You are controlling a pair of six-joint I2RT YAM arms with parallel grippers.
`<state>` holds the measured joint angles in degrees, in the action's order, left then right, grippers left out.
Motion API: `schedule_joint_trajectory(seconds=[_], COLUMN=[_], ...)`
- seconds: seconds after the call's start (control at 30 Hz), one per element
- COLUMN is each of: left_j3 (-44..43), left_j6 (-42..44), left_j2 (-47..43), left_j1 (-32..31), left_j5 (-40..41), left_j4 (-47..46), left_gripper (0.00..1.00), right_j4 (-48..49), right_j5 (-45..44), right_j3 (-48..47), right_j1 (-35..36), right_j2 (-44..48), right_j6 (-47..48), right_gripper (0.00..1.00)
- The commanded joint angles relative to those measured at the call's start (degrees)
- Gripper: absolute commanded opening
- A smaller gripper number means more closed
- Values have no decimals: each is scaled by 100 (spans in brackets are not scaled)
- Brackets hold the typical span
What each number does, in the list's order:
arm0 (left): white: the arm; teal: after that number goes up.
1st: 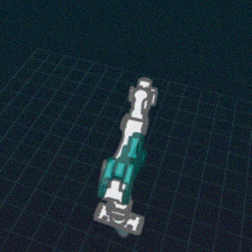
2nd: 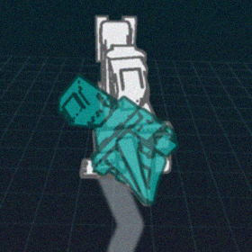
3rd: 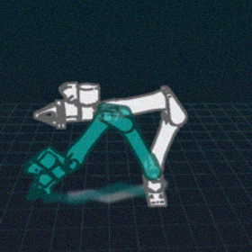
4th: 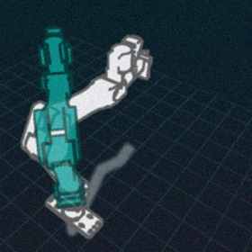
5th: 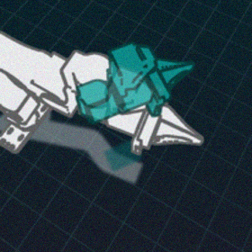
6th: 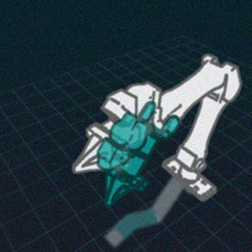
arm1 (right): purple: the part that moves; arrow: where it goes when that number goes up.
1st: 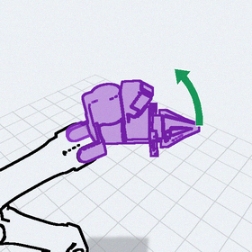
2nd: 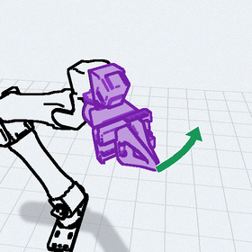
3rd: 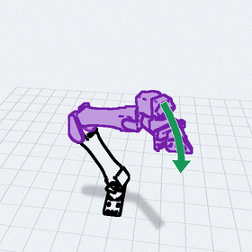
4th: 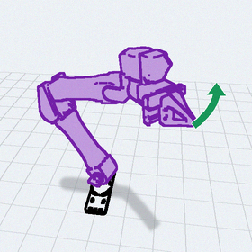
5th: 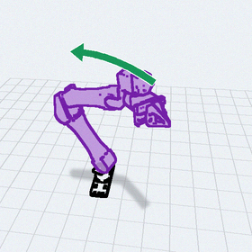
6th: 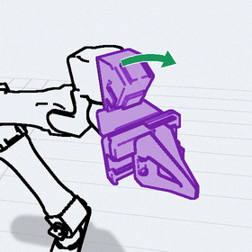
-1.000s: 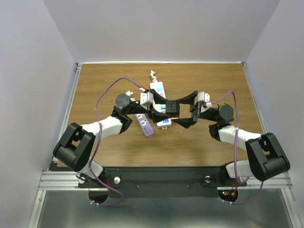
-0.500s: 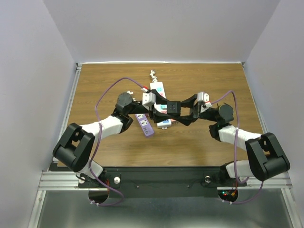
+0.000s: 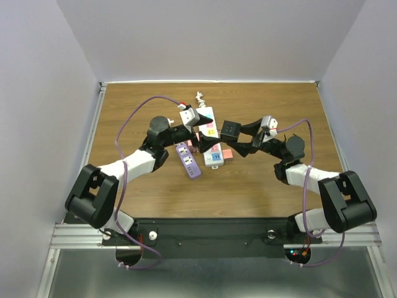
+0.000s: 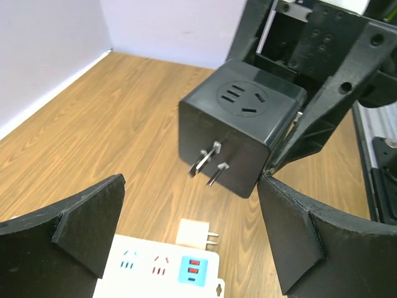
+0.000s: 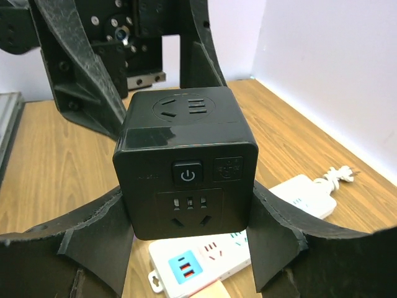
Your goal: Insert the plug
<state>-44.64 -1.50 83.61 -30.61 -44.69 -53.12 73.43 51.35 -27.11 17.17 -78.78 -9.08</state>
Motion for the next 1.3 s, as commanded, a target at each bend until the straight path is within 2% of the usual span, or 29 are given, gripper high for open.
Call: schedule_joint_trajectory(seconds=[0.0,0.1,0.13,0.3,0.4,0.5,0.6,0.7,0.87,1.0,1.17,1.27], left_j3=[61,227,289,422,176,44,-97,-298,-720,-949,-1274,-1468], left_j6=[88,18,-34,-149,-324,-474,-746,-826,-887,-852,-650,-694], left_j2=[-407,-687,-776,-1172,-962,-777,-505,-233,400,813,1209,1569], left_j1=[248,519,591,855,1048,1189,1408,1592,1707,1699,1488,1479], left_j5=[566,828,891,1821,1762,1718,1595,1455,1174,1138,1743,1735], left_j4=[-67,-101,-163,-251,-181,-190,-172,-76,249,452,899,961], left_gripper=[99,99,99,99,99,99,99,99,99,99,99,99], right_j4=[1464,404,-226,-1408,-2916,-3298,-4334,-6071,-6218,-6270,-6262,-6262], right_j5=[181,428,437,402,-212,-187,-266,-572,-1635,-2120,-2814,-2833], right_j3=[-118,-372,-426,-873,-1758,-2305,-3263,-4423,-4750,-4865,-4856,-4760], right_j1=[-29,-29,-29,14,269,305,305,305,305,305,305,296], right_j2=[-67,20,30,-181,-487,-717,-1068,-1647,-2394,-2825,-3003,-3038], right_j6=[231,967,1239,1883,2488,2420,2639,3078,3272,3185,2842,2947], right_gripper=[0,0,0,0,0,1,0,1,0,1,0,0])
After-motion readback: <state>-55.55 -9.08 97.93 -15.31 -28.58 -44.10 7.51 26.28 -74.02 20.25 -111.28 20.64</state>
